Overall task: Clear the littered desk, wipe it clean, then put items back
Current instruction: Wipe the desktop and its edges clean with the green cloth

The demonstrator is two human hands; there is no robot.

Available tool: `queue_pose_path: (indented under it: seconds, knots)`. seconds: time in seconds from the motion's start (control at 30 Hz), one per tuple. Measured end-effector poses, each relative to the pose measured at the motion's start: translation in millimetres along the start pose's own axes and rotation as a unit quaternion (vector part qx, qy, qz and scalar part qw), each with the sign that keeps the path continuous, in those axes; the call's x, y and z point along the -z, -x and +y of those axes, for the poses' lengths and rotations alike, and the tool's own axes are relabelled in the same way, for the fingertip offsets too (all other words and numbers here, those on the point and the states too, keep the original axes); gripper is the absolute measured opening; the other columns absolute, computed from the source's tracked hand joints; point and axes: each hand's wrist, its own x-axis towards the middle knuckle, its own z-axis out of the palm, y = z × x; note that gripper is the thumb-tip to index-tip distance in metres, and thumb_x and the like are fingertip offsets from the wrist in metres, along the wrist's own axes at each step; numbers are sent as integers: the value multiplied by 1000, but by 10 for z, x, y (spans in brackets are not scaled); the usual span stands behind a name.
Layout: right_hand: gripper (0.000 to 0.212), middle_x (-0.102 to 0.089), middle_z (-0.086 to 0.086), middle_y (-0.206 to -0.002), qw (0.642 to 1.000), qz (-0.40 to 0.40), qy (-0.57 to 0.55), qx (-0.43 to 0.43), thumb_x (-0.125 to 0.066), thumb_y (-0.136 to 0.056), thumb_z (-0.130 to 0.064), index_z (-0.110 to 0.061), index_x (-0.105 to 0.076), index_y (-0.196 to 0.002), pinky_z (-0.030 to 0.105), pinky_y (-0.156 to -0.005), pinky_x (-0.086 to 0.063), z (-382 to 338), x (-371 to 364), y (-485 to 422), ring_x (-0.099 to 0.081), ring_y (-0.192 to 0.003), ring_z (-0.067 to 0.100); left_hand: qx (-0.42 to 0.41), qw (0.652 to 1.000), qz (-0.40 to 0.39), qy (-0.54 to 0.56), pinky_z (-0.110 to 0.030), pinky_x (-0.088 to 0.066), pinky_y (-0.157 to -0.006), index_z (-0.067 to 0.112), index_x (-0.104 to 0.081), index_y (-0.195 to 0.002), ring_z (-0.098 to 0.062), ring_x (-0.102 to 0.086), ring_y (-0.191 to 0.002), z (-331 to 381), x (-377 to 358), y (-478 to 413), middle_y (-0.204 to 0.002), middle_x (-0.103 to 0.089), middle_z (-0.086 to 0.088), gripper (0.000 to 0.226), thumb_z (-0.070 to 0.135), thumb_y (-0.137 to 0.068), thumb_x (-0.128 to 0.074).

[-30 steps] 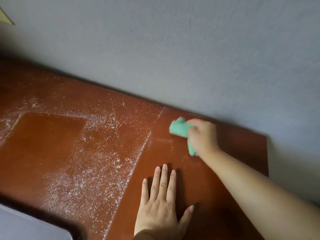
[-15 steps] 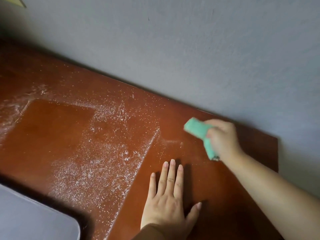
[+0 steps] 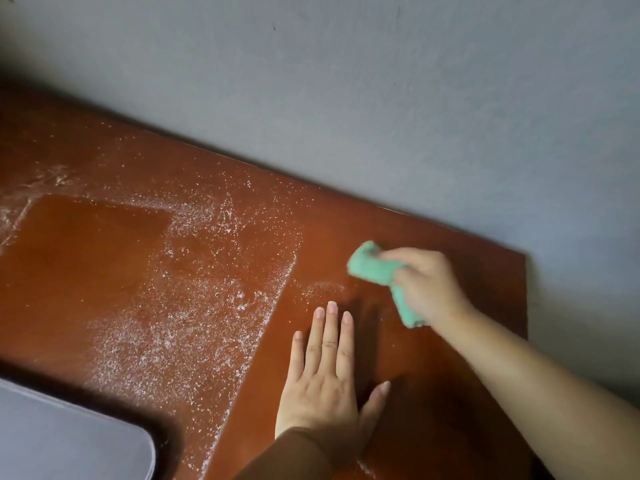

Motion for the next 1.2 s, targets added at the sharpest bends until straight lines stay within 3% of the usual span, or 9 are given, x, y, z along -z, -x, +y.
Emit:
queue_pose_path:
  seconds: [0.1,0.17,0.23,0.4,0.5,0.67,0.83,1.0,1.2]
  knots:
    - [52,-67,1,-103,971,207,40,-112,-42,-81,-1,-20,-62,-125,36,-80,-54,255,386,197,-63,-87,25,-4,1000,-5,13,-44,-8,-112,6,-7,-150,-24,-12,-143,9,-14,-4,-157,-4,-9,87,67,-89,-18]
    - [53,-50,14,-138,953,209,187,-111,-45,-86,2,-9,-46,-138,40,-112,-30,378,214,357,-46,-128,30,-3,999,-18,27,-44,-7,-112,6,-10,-149,-24,-12,-143,9,-5,5,-157,-8,-10,88,69,-88,-19]
    - [51,-37,20,-146,944,219,237,-63,-43,-88,4,4,-38,-139,36,-116,-15,325,-186,412,-31,-139,32,3,999,-31,43,-42,-6,-113,6,-8,-150,-24,-10,-144,-18,37,0,-157,-7,-10,89,70,-88,-17]
    - [48,-40,13,-146,984,84,159,10,-37,-90,7,-1,-45,-136,21,-114,-9,-222,-904,383,-31,-140,24,18,973,13,228,-34,9,-115,13,4,-151,-17,9,-146,-159,275,78,-158,9,0,73,57,-95,-15]
    - [48,-56,3,-133,999,14,44,8,-41,-86,9,-10,-60,-125,15,-109,-25,-441,-744,432,-46,-128,14,73,946,75,306,-31,13,-114,15,-9,-150,-8,12,-144,-468,669,-195,-157,-1,5,68,40,-92,-33]
    - [46,-55,7,-118,969,117,215,37,-51,-84,1,-28,-64,-118,29,-104,-34,-451,-65,-37,-49,-114,26,-93,989,-29,114,-19,10,-110,20,-13,-151,-16,2,-146,-996,1192,-1255,-159,-2,0,76,25,-90,-59]
    - [51,-59,7,-120,928,72,357,78,-52,-88,-6,-29,-52,-133,34,-98,-37,-508,-324,-503,-47,-115,32,-208,957,-202,-4,-33,-18,-117,17,-26,-148,-20,-18,-143,-826,964,-1969,-156,-20,-1,70,34,-89,-60]
    - [38,-60,9,-113,924,62,374,58,-50,-85,-3,-16,-63,-119,36,-87,-45,-390,-494,-573,-55,-107,31,-181,961,-211,-12,-39,-49,-88,15,-61,-112,-30,-56,-107,-786,697,-2261,-117,-60,-9,26,17,-90,-48]
    - [58,-44,7,-139,916,-62,394,47,-46,-86,-1,-20,-42,-141,36,-107,-35,-449,-349,-548,-40,-129,28,-215,955,-200,-44,-38,-46,-84,10,-57,-114,-30,-53,-106,-731,743,-2273,-113,-56,-10,29,21,-88,-49]
